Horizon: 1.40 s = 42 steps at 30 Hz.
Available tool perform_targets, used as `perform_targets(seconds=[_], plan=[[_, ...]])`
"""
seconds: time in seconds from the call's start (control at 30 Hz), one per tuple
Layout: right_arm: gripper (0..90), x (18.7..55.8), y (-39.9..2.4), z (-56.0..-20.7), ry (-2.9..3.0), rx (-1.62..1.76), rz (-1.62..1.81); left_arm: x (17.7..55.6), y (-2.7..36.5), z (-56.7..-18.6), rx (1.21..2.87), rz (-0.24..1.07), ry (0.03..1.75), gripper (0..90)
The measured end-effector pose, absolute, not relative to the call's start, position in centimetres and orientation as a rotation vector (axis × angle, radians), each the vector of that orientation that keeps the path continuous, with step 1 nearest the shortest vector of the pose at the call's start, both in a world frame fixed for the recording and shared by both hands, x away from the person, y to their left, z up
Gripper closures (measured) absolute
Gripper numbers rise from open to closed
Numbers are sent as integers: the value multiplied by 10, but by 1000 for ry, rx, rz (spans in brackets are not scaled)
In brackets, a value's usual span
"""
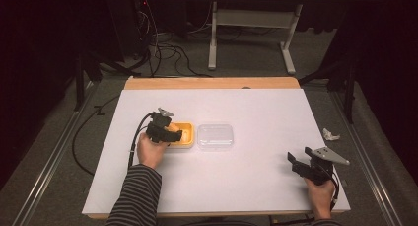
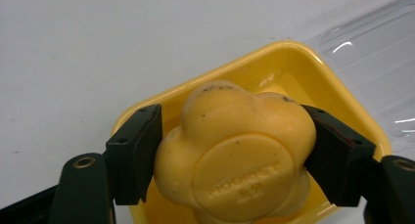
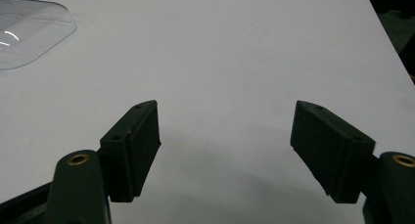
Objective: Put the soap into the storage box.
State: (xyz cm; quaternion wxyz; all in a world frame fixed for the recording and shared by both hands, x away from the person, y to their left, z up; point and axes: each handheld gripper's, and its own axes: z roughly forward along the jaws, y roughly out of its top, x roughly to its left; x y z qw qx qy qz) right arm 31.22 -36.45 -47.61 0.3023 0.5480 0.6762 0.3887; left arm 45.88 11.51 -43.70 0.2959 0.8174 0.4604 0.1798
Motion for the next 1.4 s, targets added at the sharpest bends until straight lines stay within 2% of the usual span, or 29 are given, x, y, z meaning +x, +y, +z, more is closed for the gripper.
perform_targets(seconds=[1.4], plan=[[270, 311, -365, -476, 1787, 1446, 1040, 464, 108, -448, 2175, 483, 1227, 281]])
